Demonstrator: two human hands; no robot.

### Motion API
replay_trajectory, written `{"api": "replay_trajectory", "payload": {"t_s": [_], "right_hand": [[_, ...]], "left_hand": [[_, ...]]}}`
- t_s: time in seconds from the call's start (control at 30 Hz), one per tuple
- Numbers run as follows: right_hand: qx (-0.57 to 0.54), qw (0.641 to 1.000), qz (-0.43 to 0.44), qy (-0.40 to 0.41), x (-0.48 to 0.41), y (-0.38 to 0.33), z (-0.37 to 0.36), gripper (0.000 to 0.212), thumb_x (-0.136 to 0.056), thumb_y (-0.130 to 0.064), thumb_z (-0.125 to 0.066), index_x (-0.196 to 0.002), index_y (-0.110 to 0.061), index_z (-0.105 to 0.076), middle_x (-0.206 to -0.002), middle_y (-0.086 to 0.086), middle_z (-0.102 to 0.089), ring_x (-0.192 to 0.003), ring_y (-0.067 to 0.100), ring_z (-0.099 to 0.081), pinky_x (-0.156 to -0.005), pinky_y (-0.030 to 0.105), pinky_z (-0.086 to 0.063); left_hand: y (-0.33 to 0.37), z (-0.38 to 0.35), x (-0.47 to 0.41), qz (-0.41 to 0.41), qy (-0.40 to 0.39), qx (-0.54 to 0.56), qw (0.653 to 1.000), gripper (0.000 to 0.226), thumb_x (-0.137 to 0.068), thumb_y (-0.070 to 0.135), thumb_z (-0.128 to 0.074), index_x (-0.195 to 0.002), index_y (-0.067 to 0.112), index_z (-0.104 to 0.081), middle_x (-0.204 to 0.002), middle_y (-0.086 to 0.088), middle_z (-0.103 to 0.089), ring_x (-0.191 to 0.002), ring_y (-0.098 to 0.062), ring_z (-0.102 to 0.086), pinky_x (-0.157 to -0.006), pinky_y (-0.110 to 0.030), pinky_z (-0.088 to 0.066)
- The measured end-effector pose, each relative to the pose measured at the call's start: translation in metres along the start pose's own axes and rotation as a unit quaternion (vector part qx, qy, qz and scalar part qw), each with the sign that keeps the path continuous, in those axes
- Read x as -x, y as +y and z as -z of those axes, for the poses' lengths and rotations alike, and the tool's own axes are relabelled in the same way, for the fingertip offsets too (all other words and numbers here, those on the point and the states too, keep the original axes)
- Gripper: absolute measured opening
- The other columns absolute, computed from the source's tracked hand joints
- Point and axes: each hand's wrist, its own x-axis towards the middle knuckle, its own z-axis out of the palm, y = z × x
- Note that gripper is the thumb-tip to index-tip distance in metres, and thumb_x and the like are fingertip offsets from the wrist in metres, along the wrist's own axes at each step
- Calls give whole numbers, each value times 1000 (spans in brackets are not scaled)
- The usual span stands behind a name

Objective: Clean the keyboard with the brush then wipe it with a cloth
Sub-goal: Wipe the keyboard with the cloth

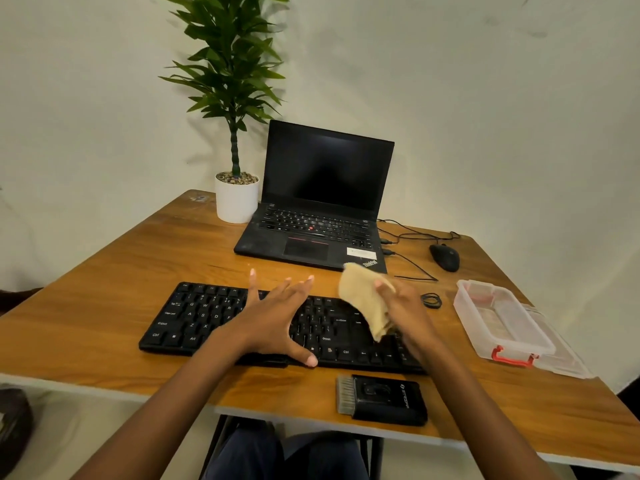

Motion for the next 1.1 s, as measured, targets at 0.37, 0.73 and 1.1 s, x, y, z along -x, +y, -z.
{"api": "replay_trajectory", "payload": {"t_s": [0.37, 0.73, 1.1], "right_hand": [[398, 917, 42, -9, -7, 20, -32, 36, -97, -13, -40, -131, -3, -47, -127, 21, -54, -115, 33, -52, -92, 37, -42], [351, 934, 63, -19, -11, -5, -126, 28, -94, -3, -36, -115, 1, -53, -109, 20, -61, -88, 27, -59, -68, 32, -46], [338, 930, 125, -74, -5, -39, -224, 27, -92, -2, -38, -116, 4, -51, -128, 19, -51, -120, 34, -46, -99, 44, -40]], "left_hand": [[-84, -9, 65, 187, 112, 76, 973, 113, -59, 96, -11, -150, 30, -10, -158, 3, -12, -145, -23, -7, -110, -60, 0], [-98, -20, 76, 192, 341, 470, 791, 48, -102, 36, -28, -146, 18, -31, -137, 3, -49, -126, -4, -41, -107, -21, -29], [-106, -19, 80, 187, 342, 639, 663, 48, -103, 31, -26, -149, 20, -19, -142, -6, -46, -125, -13, -48, -107, -32, -36]]}}
